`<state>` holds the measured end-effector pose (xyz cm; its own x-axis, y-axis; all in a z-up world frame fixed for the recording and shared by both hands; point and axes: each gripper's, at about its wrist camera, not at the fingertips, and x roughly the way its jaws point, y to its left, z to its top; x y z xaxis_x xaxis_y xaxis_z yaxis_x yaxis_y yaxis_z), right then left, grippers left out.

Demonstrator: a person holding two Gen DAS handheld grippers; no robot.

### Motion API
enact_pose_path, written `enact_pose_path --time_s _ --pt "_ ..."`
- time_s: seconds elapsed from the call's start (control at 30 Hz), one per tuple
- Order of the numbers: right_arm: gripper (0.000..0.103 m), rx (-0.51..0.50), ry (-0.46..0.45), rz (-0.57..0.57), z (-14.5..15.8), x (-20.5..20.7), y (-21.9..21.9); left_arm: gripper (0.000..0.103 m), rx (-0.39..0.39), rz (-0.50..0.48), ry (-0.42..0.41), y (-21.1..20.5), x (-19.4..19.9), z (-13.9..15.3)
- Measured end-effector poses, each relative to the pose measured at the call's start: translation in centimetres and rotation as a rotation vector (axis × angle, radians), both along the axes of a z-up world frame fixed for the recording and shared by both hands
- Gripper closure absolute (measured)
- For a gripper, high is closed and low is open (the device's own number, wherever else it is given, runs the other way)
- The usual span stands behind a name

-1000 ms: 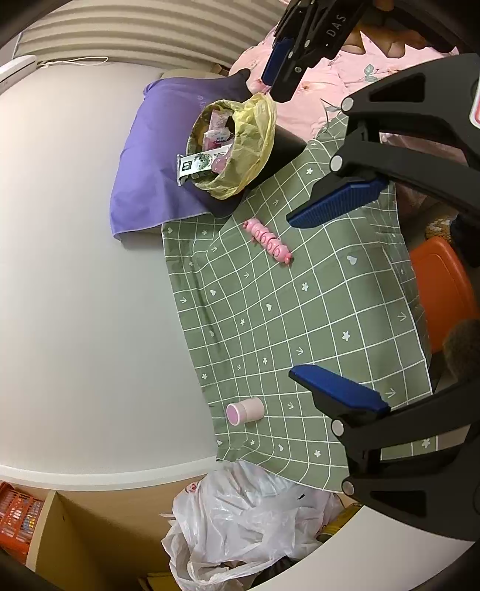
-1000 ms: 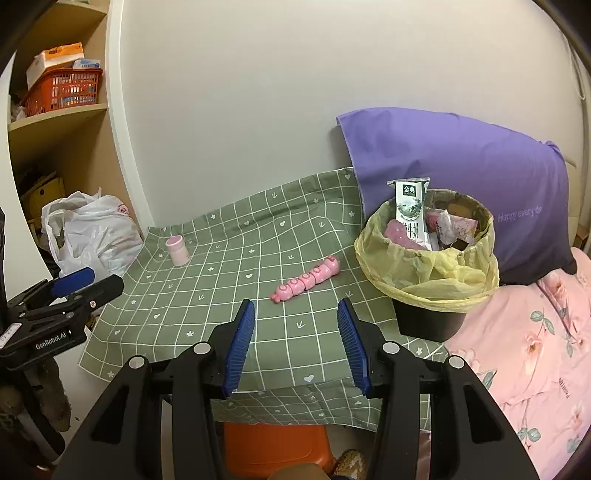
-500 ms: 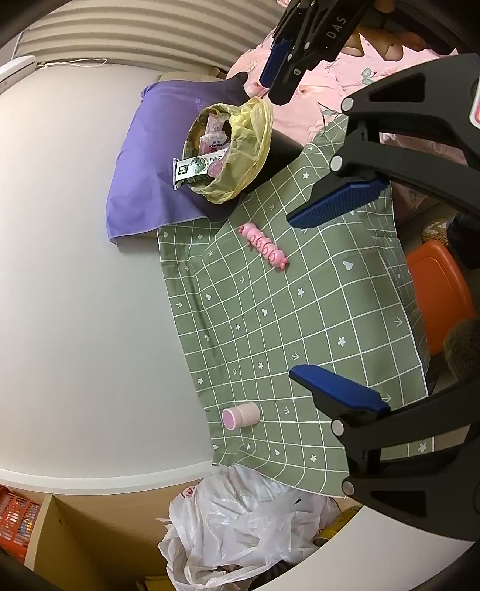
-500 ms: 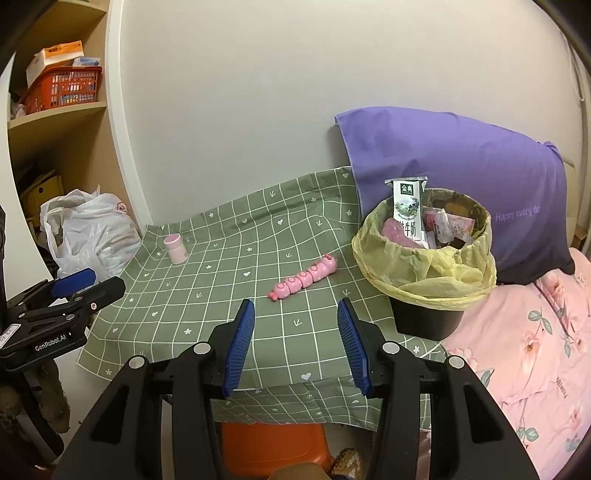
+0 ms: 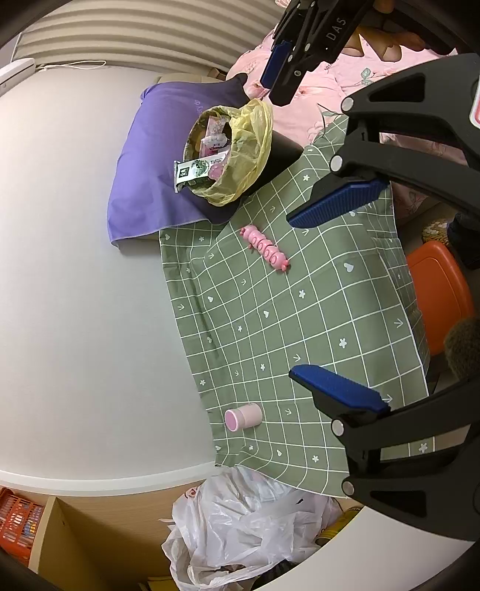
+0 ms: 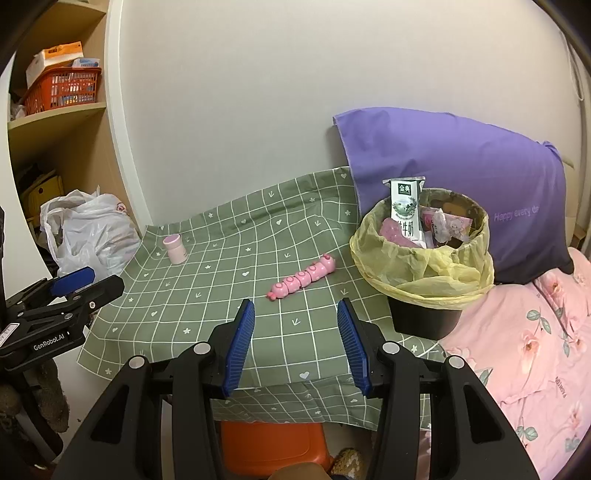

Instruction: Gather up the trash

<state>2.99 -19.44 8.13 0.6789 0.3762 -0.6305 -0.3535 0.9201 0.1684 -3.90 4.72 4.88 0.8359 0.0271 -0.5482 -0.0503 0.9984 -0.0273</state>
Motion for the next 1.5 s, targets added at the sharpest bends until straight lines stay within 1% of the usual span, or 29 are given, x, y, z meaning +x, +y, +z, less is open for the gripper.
enact_pose_path --time_s 0.63,0.9,1.27,1.5 --pt "0.059 -0.001 -0.005 -0.001 -0.02 0.0 -0.1 0.031 0.004 -0.01 -0.001 0.17 -0.07 0.03" --pt "0.059 0.007 -0.028 -0.009 0.29 -0.18 -0.28 0.032 0.026 -0.012 -0.015 -0.23 -0.24 0.2" --pt "0.059 0.008 -0.041 -0.026 0.44 -0.52 -0.4 0.032 0.029 -0.001 -0.03 -0.17 -0.31 0.34" --pt "0.059 -0.012 -0.034 -0.026 0.17 0.03 0.07 0.032 0.021 -0.02 -0.01 -0.14 -0.14 -0.11"
